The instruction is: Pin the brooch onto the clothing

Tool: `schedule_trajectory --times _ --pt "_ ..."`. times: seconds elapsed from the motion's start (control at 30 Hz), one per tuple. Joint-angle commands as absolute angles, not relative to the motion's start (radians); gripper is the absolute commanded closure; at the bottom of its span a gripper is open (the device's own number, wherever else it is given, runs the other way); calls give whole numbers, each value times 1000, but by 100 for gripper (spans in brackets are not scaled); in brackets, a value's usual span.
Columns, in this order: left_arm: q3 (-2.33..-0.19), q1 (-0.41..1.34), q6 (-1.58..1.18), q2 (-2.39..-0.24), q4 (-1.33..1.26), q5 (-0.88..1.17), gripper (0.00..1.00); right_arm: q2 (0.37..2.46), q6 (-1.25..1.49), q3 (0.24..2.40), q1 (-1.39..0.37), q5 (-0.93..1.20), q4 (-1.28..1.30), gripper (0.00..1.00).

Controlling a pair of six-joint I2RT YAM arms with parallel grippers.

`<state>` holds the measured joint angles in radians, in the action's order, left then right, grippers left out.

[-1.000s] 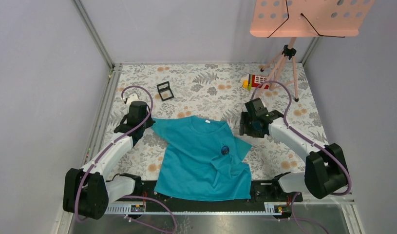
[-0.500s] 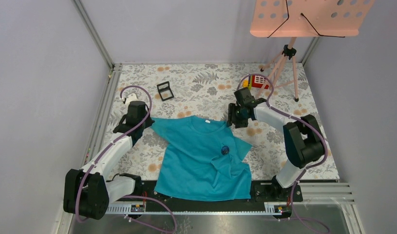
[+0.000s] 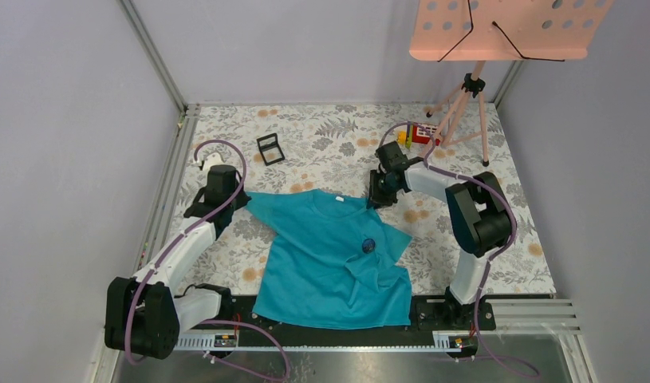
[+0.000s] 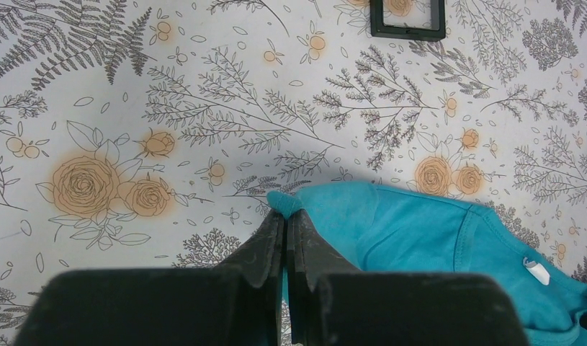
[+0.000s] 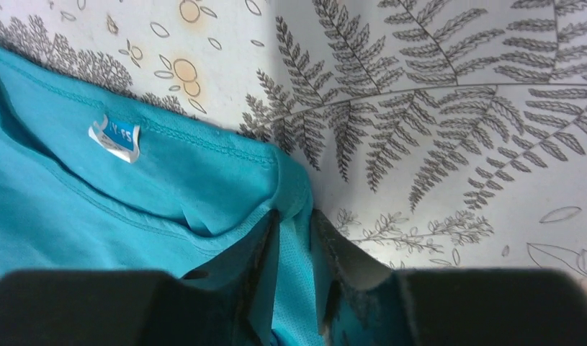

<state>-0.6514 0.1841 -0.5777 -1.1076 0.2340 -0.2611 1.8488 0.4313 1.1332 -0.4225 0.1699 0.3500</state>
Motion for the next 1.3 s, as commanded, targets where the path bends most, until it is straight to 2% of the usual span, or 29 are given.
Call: schedule_trajectory --times 0.0,0.07,0.1,0.3,0.47,0.57,0.7,0.9,1.27 --pt "-680 172 -586 -1092 197 -256 100 1879 420 1176 -416 205 318 79" --pt "-681 168 -586 -1084 200 -260 100 1869 421 1171 -414 209 303 99" --pt "-682 165 -586 -1079 202 -262 100 1858 421 1168 -411 210 299 100" --pt "-740 157 -571 -985 263 -282 100 1617 376 1157 -404 130 333 100" --pt "-867 158 -476 -847 337 -350 100 1317 247 1277 -404 -33 460 100" --pt "-938 158 -374 -751 313 -296 100 1189 168 1372 -404 -91 512 100" --pt "-1048 158 -291 -657 272 -147 100 1067 62 1495 -403 -45 538 100" --pt "-1284 158 -207 -624 334 -36 100 932 -46 1644 -406 105 555 100" --pt "-1511 158 -304 -587 453 106 100 796 -44 1782 -405 173 588 100"
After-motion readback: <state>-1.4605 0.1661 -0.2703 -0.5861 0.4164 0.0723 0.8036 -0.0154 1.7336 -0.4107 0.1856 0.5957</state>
